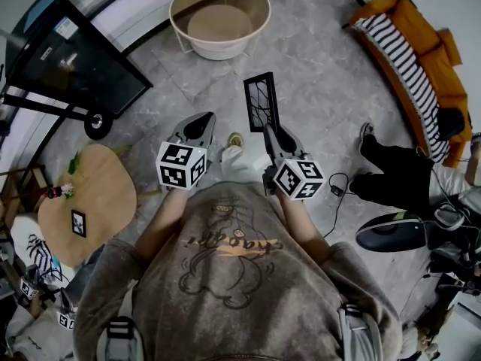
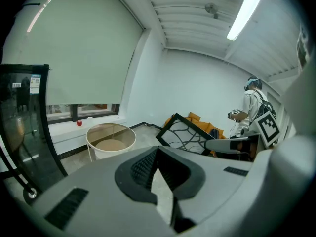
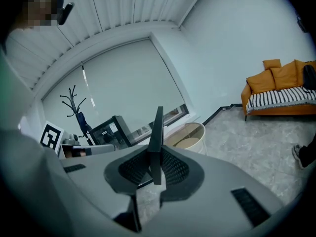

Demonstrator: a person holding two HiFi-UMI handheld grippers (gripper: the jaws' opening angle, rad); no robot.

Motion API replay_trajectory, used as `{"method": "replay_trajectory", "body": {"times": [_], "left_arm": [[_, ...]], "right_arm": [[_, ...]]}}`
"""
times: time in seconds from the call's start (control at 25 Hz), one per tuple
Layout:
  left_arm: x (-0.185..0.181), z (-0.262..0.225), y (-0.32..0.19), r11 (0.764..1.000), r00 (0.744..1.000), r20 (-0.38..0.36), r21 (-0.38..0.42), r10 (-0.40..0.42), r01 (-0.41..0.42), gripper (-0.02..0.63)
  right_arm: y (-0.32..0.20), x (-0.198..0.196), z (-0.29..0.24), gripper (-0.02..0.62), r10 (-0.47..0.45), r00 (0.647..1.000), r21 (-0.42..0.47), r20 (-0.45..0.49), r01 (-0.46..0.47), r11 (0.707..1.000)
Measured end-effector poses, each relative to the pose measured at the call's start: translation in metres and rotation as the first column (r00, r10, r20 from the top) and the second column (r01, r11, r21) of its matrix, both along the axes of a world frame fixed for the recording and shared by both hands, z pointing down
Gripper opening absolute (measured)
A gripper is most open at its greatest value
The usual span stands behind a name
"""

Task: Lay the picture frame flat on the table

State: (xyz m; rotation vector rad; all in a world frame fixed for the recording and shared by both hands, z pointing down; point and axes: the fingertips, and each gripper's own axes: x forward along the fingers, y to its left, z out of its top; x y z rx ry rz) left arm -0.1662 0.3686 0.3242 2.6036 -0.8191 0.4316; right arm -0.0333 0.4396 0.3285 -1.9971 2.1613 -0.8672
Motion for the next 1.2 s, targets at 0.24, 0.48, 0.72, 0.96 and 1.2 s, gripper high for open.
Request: {"method": "replay_trajectory", "body": {"times": [0.24, 0.48, 0.72, 0.96, 1.2], "left_arm": [[0.022, -0.008, -0.031, 1.0, 1.0, 0.01, 0.002, -0.015, 0.015, 0.017], [0.045, -0.011, -0.062, 0.999, 0.999, 0.015, 0.001, -0.033, 0.033, 0.017], [0.073, -0.017, -0.089, 0.999, 0.999, 0.022, -0.005, -0.046, 0.046, 0.017], [0.089, -0.018, -0.118, 0.997, 0.997, 0.02, 0.004, -0.072, 0.072, 0.017], [0.093, -0.02, -0.145, 0.994, 0.995, 0.014, 0.032, -0.101, 0.1, 0.017]], "right_arm": [[-0.034, 0.019, -0.006, 0.083, -0.029, 1.0, 0.007, 0.008, 0.029, 1.0], [-0.068, 0.044, -0.01, 0.083, -0.05, 0.999, 0.014, 0.016, 0.05, 0.999], [-0.099, 0.074, -0.013, 0.083, -0.067, 0.997, 0.021, 0.032, 0.066, 0.998], [-0.129, 0.089, -0.01, 0.083, -0.094, 0.995, 0.028, 0.04, 0.093, 0.995], [-0.153, 0.096, -0.006, 0.083, -0.119, 0.992, 0.03, 0.035, 0.118, 0.993]]}}
